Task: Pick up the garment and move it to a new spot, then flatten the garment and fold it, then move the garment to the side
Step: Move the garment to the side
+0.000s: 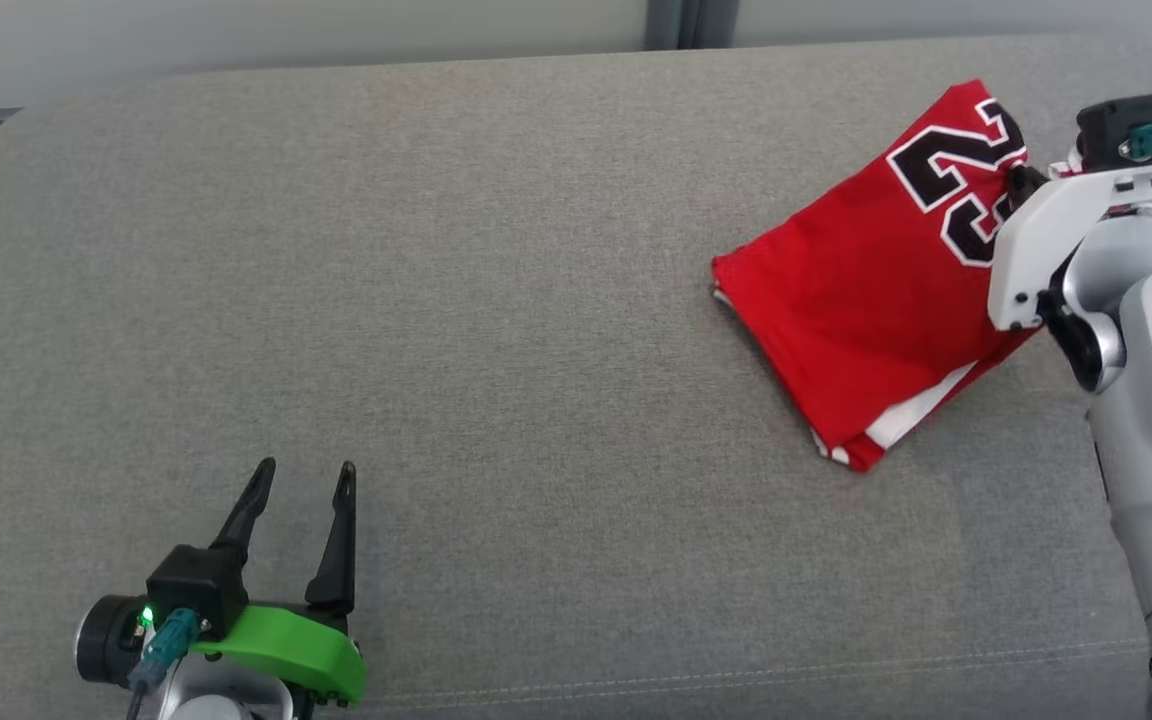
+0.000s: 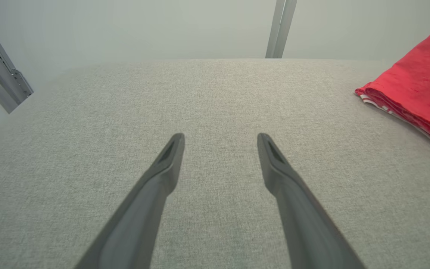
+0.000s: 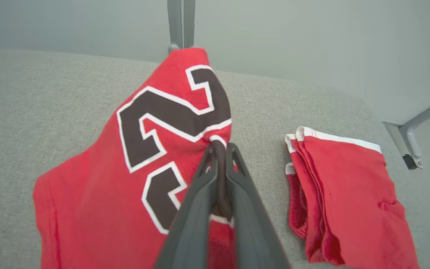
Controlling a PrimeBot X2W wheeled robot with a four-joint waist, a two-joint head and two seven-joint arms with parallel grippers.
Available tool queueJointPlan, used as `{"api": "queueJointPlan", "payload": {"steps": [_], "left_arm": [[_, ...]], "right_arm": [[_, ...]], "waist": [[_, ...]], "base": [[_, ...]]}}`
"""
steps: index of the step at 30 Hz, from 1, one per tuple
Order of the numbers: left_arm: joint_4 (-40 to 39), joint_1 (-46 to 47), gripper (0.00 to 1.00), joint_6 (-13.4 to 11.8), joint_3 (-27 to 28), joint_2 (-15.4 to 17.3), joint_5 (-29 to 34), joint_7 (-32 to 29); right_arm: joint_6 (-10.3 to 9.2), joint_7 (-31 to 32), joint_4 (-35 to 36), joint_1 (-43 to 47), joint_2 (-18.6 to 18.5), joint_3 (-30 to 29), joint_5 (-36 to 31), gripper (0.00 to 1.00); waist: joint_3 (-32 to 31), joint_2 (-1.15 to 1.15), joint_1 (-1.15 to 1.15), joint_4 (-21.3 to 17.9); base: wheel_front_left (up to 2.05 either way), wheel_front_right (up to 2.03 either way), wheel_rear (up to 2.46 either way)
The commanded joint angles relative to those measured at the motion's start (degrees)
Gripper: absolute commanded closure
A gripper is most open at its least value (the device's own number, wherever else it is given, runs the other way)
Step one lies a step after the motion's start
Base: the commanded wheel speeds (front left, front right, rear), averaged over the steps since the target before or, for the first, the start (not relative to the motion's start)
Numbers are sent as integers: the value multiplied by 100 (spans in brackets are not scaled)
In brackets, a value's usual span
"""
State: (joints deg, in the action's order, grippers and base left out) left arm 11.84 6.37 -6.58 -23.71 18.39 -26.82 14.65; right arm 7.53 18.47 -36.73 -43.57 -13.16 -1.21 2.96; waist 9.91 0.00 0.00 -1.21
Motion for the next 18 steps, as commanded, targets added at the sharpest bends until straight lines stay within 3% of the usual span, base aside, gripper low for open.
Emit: {"api": "queueJointPlan", "payload": {"steps": [1, 9, 18], "left_arm": [[-27, 112, 0, -19, 12, 39, 69, -12], [-266, 441, 0, 14, -62, 205, 209, -150], [-489, 693, 0, 39, -234, 251, 349, -339]], "right_arm": [[-9, -55, -10, -101, -9, -13, -30, 100], [-9, -275, -409, -922, -142, -444, -219, 100], [-9, -325, -774, -1377, -360, -844, -598, 100]], "waist": [[242, 0, 0, -259], [719, 0, 0, -657], [961, 0, 0, -723]], "base": [[0, 0, 0], [0, 0, 0], [0, 0, 0]]}}
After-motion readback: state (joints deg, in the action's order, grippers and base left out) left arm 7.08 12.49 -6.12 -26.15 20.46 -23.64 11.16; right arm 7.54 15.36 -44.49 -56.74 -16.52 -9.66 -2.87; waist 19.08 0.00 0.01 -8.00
